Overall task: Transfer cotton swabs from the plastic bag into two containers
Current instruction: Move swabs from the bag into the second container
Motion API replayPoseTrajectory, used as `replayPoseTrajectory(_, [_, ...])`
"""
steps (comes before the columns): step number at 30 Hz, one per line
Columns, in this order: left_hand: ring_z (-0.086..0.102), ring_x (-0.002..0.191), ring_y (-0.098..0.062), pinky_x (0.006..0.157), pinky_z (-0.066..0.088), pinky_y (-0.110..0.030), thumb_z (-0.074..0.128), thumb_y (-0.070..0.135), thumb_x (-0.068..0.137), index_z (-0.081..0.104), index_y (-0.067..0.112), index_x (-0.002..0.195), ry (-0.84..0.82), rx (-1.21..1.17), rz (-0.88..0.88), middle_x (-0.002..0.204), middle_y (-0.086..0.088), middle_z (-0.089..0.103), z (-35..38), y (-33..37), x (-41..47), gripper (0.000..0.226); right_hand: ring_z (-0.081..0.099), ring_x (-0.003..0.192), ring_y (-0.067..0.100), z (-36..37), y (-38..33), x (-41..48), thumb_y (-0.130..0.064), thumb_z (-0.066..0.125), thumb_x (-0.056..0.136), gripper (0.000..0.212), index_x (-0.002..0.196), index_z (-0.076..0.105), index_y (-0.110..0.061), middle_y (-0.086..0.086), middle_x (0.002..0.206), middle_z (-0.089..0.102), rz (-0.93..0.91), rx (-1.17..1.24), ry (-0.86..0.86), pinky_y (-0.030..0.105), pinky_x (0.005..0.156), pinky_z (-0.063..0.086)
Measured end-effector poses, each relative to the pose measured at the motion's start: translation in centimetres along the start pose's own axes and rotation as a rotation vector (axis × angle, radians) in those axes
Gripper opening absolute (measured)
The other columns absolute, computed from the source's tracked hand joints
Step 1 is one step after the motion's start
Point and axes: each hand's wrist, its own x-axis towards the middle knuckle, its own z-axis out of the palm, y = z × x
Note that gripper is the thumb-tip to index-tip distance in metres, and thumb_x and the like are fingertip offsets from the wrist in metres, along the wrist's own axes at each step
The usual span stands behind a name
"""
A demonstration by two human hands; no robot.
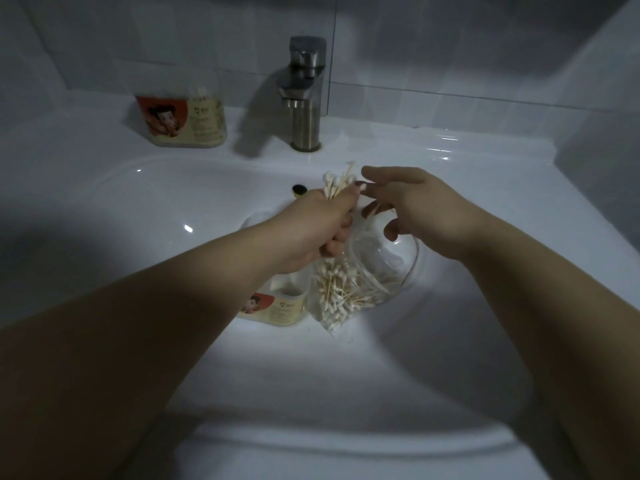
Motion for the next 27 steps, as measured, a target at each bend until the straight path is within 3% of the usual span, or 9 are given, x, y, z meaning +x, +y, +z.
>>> replayPoseTrajectory(4, [0.065,0.061,-0.010,0.046,0.045,-0.019,0.048,0.047,0.107,0.060,0.017,0.092,0.007,0.030,0.013,0.067,0.005,0.071,0.15,0.17,-0.55,0.036,0.066,0.108,0.030,-0.03,0.13,-0.01,-0.021,0.050,0.106,0.054,0.157,0.035,-0.029,0.000,0.139,0.062,-0.014,-0.051,-0.044,0.033,0.070,0.049])
replayPoseTrajectory(7, [0.076,0.079,-0.016,0.051,0.050,-0.021,0.044,0.043,0.109,0.066,0.013,0.110,-0.038,0.017,0.011,0.090,-0.005,0.080,0.12,0.16,-0.85,0.037,0.063,0.092,0.022,0.16,0.12,0.00,-0.021,0.046,0.108,0.062,0.159,0.020,-0.044,0.005,0.129,0.068,-0.056,-0.045,-0.090,0.033,0.070,0.049])
replayPoseTrajectory(10, [0.063,0.058,-0.011,0.050,0.048,-0.021,0.046,0.037,0.109,0.068,0.011,0.099,-0.073,-0.010,0.005,0.070,-0.001,0.070,0.30,0.17,-0.91,0.035,0.060,0.088,0.026,0.24,0.18,-0.02,-0.019,0.045,0.107,0.070,0.157,0.008,-0.051,0.022,0.110,0.071,-0.076,-0.064,-0.115,0.036,0.072,0.050])
replayPoseTrajectory(14, [0.040,0.048,-0.007,0.044,0.037,-0.020,0.049,0.031,0.109,0.058,0.016,0.083,-0.066,-0.029,-0.001,0.056,0.005,0.047,0.39,0.14,-0.61,0.031,0.070,0.091,0.020,0.21,0.49,0.05,-0.020,0.049,0.106,0.079,0.159,-0.004,-0.044,0.004,0.097,0.076,-0.078,-0.029,-0.134,0.036,0.071,0.052])
replayPoseTrajectory(16, [0.038,0.047,-0.007,0.043,0.035,-0.020,0.049,0.029,0.109,0.057,0.016,0.088,-0.069,-0.030,0.006,0.059,0.004,0.043,0.20,0.32,-0.58,0.026,0.074,0.092,0.016,0.21,0.49,0.11,-0.020,0.054,0.105,0.078,0.161,0.002,-0.034,0.002,0.100,0.078,-0.115,-0.028,-0.095,0.032,0.066,0.054])
replayPoseTrajectory(20, [0.040,0.049,-0.008,0.043,0.035,-0.020,0.051,0.028,0.108,0.062,0.016,0.090,-0.079,0.001,-0.008,0.059,0.004,0.044,0.02,0.37,-0.66,0.024,0.074,0.086,0.018,-0.08,0.27,0.28,-0.017,0.061,0.101,0.061,0.157,0.034,-0.015,0.003,0.090,0.078,-0.141,0.018,0.068,0.029,0.066,0.061])
replayPoseTrajectory(24, [0.052,0.050,-0.008,0.041,0.037,-0.018,0.052,0.032,0.107,0.064,0.014,0.091,-0.108,0.040,-0.025,0.060,0.002,0.057,0.20,0.42,-0.87,0.027,0.066,0.082,0.018,0.24,0.32,0.13,-0.012,0.048,0.104,0.053,0.156,0.036,-0.012,0.005,0.086,0.064,-0.068,0.040,-0.044,0.037,0.073,0.058])
replayPoseTrajectory(27, [0.044,0.048,-0.007,0.042,0.033,-0.018,0.052,0.032,0.107,0.063,0.017,0.091,-0.127,0.028,-0.029,0.059,0.005,0.051,0.28,0.59,-0.92,0.025,0.061,0.080,0.016,0.21,0.23,0.06,-0.004,0.046,0.100,0.055,0.153,0.043,-0.016,0.006,0.085,0.057,-0.032,0.145,-0.111,0.039,0.071,0.056])
